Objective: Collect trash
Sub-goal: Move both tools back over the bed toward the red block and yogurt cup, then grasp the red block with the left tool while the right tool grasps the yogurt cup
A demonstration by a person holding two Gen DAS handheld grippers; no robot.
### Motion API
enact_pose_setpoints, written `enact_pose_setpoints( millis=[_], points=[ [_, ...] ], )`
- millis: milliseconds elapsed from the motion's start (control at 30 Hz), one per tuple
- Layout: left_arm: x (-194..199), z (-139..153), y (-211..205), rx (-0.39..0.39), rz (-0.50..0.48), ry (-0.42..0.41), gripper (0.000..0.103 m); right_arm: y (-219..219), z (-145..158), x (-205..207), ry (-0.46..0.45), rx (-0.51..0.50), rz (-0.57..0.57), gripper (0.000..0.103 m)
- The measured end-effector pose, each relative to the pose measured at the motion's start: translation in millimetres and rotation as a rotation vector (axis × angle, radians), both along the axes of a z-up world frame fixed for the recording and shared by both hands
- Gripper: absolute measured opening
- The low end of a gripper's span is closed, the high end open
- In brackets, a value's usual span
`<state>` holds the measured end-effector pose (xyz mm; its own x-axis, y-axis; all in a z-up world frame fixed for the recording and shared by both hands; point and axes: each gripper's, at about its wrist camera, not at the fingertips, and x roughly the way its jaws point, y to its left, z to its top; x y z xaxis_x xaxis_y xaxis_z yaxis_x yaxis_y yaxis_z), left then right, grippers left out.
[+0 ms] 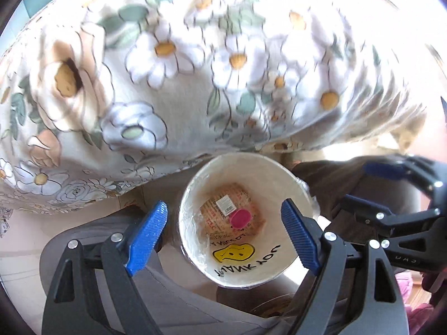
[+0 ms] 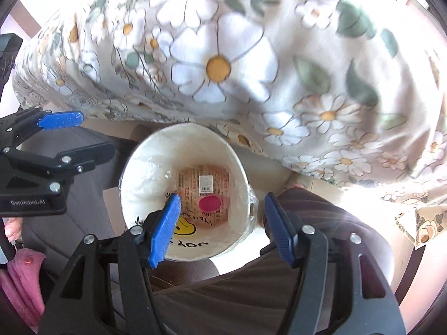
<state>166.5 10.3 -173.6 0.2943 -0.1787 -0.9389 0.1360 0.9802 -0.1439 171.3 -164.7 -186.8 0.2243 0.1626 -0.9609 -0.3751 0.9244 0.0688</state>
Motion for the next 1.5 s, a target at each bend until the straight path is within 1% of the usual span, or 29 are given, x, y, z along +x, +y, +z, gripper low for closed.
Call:
enact_pose_setpoints(
  millis=[100, 133, 200, 333, 433, 500, 533, 633, 733, 800, 933, 1100, 1267, 1367, 1500],
  points=[
    [6.5, 37.5, 6.2, -0.021, 0.046, -0.073, 0.088, -9.0, 38.5, 1.7, -0.082, 0.036, -0.010, 0.067],
    [9.3, 49.1, 8.8, -0.026, 0.061, -0.097, 0.090, -10.9, 50.9, 2.5, -0.114, 0.047, -0.013, 0.070],
    [12.6, 71.6, 11.5, -0.035, 0.094, -0.135, 0.090, -16.1, 76.8, 4.0, -0.188, 0.060, -0.021, 0.072],
    [25.3, 106.6, 15.3, -0.049, 0.157, -0.206, 0.091, -24.2, 124.6, 8.7, -0.346, 0.091, -0.033, 0.073],
    [37.2, 123.8, 11.8, -0.029, 0.181, -0.259, 0.091, -33.5, 158.8, 14.7, -0.472, 0.113, -0.047, 0.074],
    [47.9, 130.8, 10.4, -0.028, 0.193, -0.274, 0.091, -38.6, 178.2, 22.1, -0.550, 0.127, -0.053, 0.077],
    [54.3, 132.0, 8.8, -0.034, 0.198, -0.282, 0.091, -39.2, 186.0, 26.9, -0.583, 0.133, -0.055, 0.078],
    [70.1, 136.8, 9.8, -0.035, 0.222, -0.306, 0.091, -39.9, 200.3, 41.5, -0.654, 0.142, -0.062, 0.079],
    [85.4, 139.2, 9.8, -0.034, 0.247, -0.332, 0.091, -40.7, 207.3, 60.2, -0.685, 0.156, -0.066, 0.080],
    [97.1, 139.2, 10.4, -0.039, 0.264, -0.333, 0.091, -42.4, 209.3, 75.0, -0.684, 0.170, -0.071, 0.081],
    [125.7, 133.2, 10.8, -0.039, 0.290, -0.323, 0.091, -42.3, 209.9, 112.1, -0.672, 0.193, -0.094, 0.081],
    [163.2, 116.4, 11.4, -0.058, 0.321, -0.291, 0.091, -41.0, 206.5, 163.0, -0.656, 0.209, -0.118, 0.081],
    [196.6, 95.9, 13.8, -0.069, 0.335, -0.264, 0.091, -31.0, 193.5, 214.5, -0.655, 0.158, -0.110, 0.081],
    [212.9, 84.4, 21.8, -0.106, 0.361, -0.246, 0.091, -24.4, 184.1, 245.9, -0.655, 0.136, -0.097, 0.081],
    [229.0, 79.4, 27.1, -0.114, 0.373, -0.264, 0.091, -15.4, 173.2, 288.2, -0.651, 0.136, -0.074, 0.081]
  ],
)
